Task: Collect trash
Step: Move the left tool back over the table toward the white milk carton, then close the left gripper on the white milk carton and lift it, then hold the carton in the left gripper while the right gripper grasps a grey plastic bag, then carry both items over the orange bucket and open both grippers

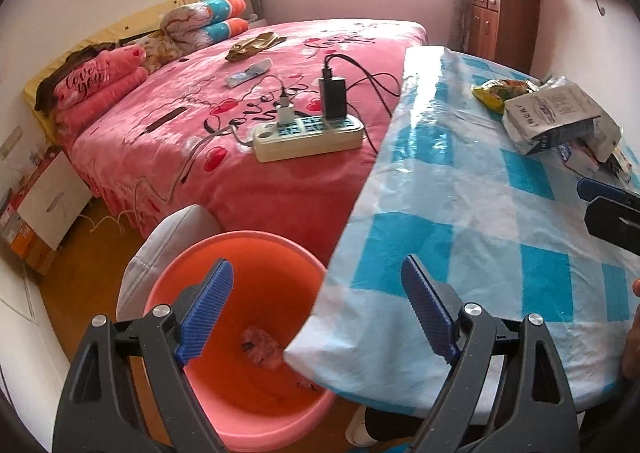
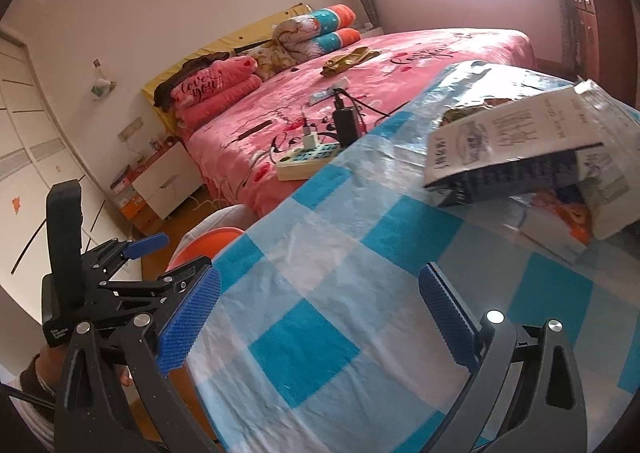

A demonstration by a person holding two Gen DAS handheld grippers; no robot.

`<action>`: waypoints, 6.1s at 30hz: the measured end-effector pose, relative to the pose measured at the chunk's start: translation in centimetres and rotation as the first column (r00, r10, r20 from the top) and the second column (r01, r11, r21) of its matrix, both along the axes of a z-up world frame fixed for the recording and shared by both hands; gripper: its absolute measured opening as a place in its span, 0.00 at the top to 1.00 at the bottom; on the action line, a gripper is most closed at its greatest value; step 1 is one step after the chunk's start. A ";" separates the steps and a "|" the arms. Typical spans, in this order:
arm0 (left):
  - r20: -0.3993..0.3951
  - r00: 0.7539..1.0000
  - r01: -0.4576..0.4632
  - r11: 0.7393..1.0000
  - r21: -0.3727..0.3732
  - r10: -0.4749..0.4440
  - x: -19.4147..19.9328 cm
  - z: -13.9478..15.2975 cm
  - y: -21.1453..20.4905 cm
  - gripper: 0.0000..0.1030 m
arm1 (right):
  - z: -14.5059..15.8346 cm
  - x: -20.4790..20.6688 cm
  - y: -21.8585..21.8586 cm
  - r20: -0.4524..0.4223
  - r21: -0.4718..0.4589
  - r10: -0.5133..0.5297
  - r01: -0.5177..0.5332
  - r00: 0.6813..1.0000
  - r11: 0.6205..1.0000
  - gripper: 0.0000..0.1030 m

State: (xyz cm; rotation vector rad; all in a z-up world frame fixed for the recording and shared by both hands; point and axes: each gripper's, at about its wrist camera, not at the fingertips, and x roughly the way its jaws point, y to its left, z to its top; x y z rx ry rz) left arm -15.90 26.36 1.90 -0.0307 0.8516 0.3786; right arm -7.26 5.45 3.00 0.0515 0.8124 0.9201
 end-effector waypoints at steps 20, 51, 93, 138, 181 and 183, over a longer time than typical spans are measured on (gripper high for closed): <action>-0.003 0.990 0.142 0.990 0.006 -0.142 4.2 1.5 -6.8 0.16 | 1.8 2.1 -10.3 0.013 0.105 -0.274 0.271 0.962 0.957 0.05; -0.194 0.717 0.696 0.700 0.159 -0.670 18.9 2.4 -18.2 0.16 | -1.0 9.6 -23.2 -0.193 0.237 -0.438 0.475 0.878 0.848 0.17; 0.029 0.803 0.578 0.766 -0.281 -0.595 14.4 2.4 -19.1 0.38 | 0.0 10.1 -21.6 -0.214 0.324 -0.292 0.350 0.932 0.879 0.22; 0.148 0.915 0.403 0.837 -0.370 -0.375 7.7 1.6 -8.5 0.37 | 0.1 13.5 -4.7 0.349 -0.527 -0.067 0.254 0.935 0.811 0.08; 0.210 0.973 0.172 0.915 -0.364 -0.099 -2.1 1.4 4.3 0.38 | 6.4 0.1 6.3 0.181 -0.244 0.025 0.020 0.983 0.970 0.25; 0.203 0.977 0.135 0.920 -0.368 -0.062 -3.0 1.1 5.7 0.38 | 6.4 -0.7 8.0 0.175 -0.243 0.065 -0.021 0.982 0.970 0.25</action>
